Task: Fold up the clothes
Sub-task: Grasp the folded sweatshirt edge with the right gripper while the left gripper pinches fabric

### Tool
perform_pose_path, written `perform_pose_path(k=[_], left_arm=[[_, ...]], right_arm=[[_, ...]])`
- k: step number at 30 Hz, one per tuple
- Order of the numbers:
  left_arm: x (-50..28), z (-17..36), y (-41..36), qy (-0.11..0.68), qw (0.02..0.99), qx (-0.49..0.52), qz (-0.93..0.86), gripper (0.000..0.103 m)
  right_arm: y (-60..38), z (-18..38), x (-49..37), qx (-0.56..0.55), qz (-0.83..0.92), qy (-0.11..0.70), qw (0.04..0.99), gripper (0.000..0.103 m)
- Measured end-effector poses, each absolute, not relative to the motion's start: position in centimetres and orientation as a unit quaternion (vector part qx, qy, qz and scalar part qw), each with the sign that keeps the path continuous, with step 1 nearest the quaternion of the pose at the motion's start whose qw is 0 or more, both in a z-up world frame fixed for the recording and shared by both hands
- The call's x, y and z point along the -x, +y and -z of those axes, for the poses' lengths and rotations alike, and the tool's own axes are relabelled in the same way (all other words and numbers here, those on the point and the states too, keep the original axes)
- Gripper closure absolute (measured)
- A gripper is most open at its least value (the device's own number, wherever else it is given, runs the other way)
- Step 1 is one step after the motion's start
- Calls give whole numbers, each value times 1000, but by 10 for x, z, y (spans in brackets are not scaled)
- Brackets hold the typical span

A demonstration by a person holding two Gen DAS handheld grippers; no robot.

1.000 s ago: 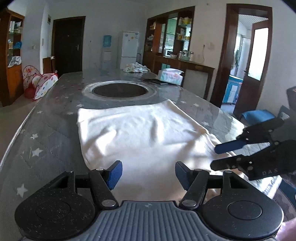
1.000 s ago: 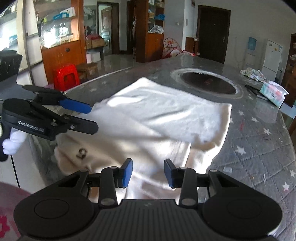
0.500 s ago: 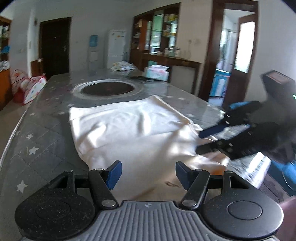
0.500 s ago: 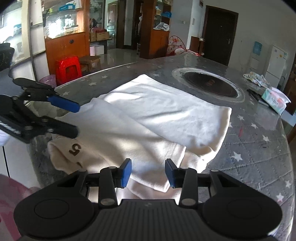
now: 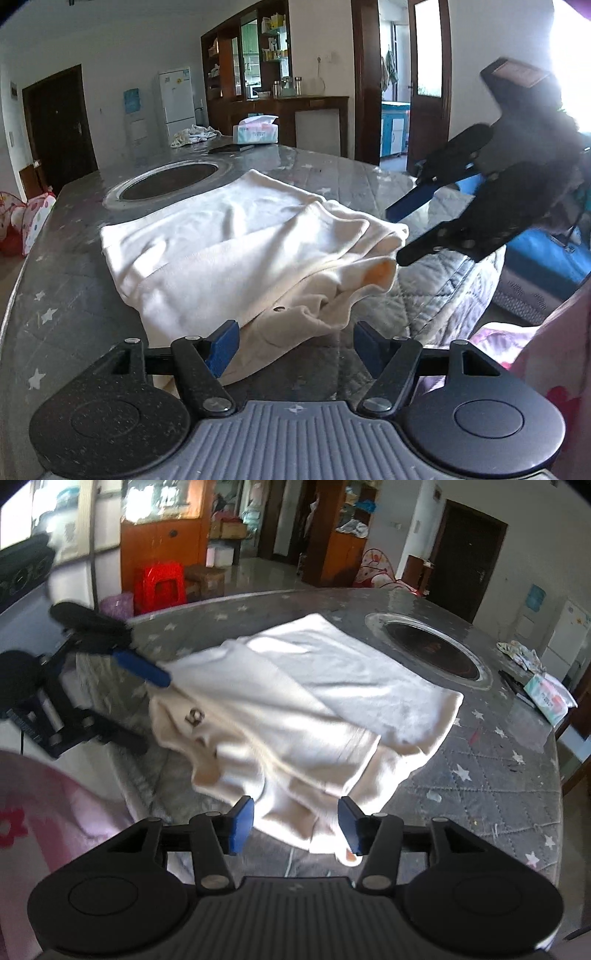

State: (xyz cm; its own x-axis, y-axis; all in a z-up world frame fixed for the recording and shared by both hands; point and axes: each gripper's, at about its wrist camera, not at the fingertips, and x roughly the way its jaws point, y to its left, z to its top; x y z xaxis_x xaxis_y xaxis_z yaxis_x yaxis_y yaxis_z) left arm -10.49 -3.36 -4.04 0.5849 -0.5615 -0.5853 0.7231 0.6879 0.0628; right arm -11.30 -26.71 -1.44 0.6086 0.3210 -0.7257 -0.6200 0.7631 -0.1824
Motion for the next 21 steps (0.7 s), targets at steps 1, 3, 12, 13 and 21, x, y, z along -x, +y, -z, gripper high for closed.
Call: perform_pose_path(k=[1,3,12,13,21], left_arm=[[104,41,-34,269,878,-152,365,52],[102,44,-36,264,880,-157,362,67],[71,25,-28,263,891,-90,360,85],[67,24,-29,262,891,-88,360,85],[56,21,-31,260,892,-94,358,76]], right_arm=[[-266,15,116,222,-271,349,869,49],[-264,17,120,235,-275,346,866,45],[-249,26,115,268,-288,303,868,41],[-247,27,113,269,-290,298,869,41],[-244,34,87,238,-300,310,870,84]])
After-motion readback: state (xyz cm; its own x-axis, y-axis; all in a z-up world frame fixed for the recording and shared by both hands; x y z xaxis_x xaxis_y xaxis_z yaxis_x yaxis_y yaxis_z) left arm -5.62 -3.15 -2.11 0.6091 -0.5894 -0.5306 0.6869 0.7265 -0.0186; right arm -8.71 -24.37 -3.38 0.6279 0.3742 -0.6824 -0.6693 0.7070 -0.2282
